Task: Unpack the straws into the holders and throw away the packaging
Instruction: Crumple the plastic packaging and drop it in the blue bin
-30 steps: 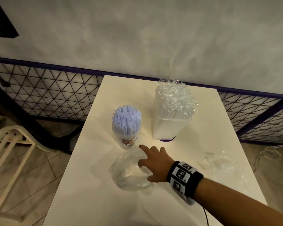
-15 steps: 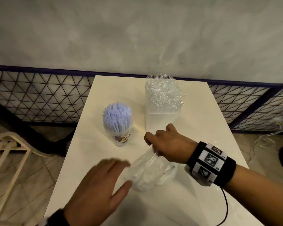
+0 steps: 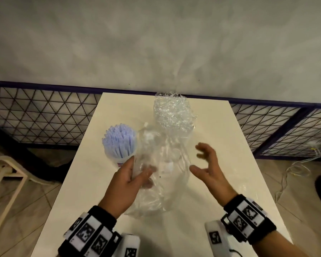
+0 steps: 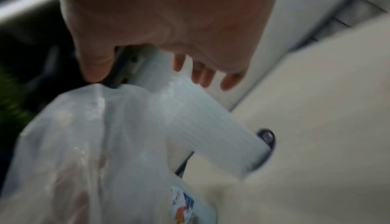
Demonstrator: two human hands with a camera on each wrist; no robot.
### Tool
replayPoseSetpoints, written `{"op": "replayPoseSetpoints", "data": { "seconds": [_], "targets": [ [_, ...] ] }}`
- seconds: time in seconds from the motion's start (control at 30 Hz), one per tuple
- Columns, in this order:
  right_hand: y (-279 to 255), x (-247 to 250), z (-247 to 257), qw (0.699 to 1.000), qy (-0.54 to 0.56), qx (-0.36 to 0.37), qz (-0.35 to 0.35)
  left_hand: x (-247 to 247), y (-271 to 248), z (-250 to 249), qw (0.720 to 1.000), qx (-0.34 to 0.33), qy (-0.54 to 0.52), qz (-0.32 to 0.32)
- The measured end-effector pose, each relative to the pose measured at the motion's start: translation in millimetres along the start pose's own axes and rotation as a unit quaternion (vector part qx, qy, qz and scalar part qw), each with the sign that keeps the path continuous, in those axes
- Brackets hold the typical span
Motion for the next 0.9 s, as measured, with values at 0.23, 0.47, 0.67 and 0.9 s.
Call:
{"op": "replayPoseSetpoints", "data": {
  "seconds": [0.23,0.47,0.67,0.9],
  "targets": [
    [8.7,-34.6,-26.2,0.933,0.253,-0.124,0.225,-18.7,6.0,6.9,0.991,0.035,-0.126,-0.003],
    [23.2,30.1,-36.2,0.949,0.268,-0.147,0.083,14.4,1.1,27.6,0.98,0.087,-0.168,-0.059],
    [32.0,65.5,-38.6,0.956,0.236,-0.174,0.023,18.0,-8.0,40.1,0.987,0.114,-0.114,-0.016],
    [30.3,58.9,-21.0,0.992,0.032,-0.061,-0.107,-21.9,-7.6,32.9,0.993,0.097,-0.066,-0.008]
  ]
}}
Point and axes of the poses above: each hand's wrist, its own y-axis towards the middle knuckle, its own x-axis out of the back of the hand, z = x × y, the point moved 6 cm from there along y, towards the middle knuckle, and after that the axes turned 14 degrees about -x, right-handed, at the moved point
